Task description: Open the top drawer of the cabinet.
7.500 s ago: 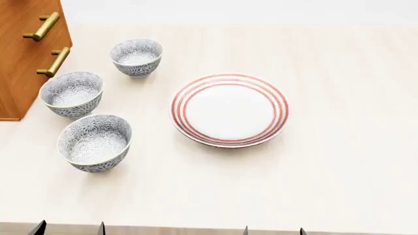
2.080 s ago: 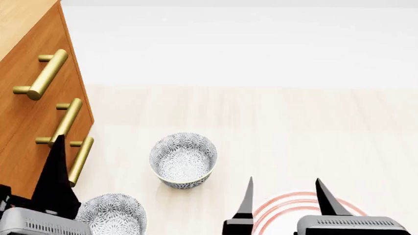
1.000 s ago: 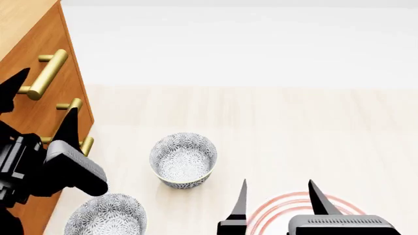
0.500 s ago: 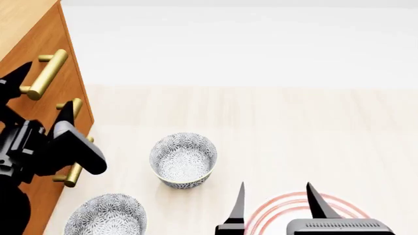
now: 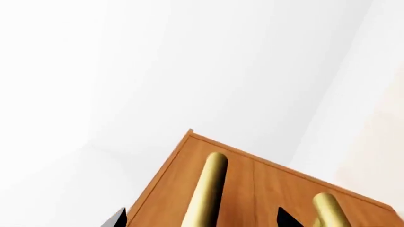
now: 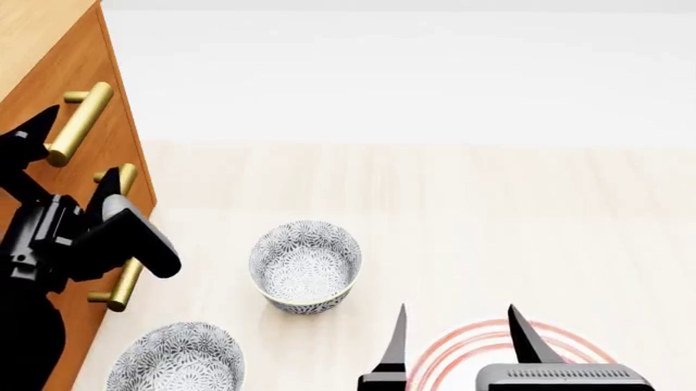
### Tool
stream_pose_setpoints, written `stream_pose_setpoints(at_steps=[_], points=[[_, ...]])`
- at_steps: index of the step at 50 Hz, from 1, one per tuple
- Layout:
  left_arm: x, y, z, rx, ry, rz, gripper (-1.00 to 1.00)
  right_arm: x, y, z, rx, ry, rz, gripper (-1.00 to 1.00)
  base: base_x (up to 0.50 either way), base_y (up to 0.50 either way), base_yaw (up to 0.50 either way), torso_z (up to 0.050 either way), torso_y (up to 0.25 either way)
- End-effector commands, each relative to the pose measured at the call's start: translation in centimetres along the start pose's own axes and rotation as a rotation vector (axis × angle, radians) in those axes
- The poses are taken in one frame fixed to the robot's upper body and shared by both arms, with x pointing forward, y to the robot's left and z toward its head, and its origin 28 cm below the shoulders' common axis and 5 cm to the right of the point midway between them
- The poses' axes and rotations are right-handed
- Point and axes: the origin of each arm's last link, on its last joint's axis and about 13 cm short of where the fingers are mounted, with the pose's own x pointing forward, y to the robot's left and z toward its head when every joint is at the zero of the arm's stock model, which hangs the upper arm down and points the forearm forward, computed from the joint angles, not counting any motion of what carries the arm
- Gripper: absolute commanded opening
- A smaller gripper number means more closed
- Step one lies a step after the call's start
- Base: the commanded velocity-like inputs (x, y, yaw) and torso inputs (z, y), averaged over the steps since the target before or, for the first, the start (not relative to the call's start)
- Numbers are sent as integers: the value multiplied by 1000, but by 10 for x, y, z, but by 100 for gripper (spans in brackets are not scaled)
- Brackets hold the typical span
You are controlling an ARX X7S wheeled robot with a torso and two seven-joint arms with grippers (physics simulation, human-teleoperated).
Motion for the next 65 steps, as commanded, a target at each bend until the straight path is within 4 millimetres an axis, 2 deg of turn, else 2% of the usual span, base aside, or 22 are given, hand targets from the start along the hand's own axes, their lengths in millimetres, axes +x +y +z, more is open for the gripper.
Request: stream_pose_setpoints(at_steps=[1,28,45,65], points=[[2,-8,-12,17,50,-16,-100,1,-1,-1,3,2,-3,100,0,0,0,0,0],[-2,1,-6,39,34,-5,-100,1,-1,-5,10,9,-5,100,-1,0,0,0,0],[-4,23,24,35,-39,39,-100,0,-3,-5,15,9,-8,100,-5,0,3,0,0],[-6,17,49,33,-95,6,-100,-4,-6,-6,24,4,-11,100,-7,0,5,0,4]])
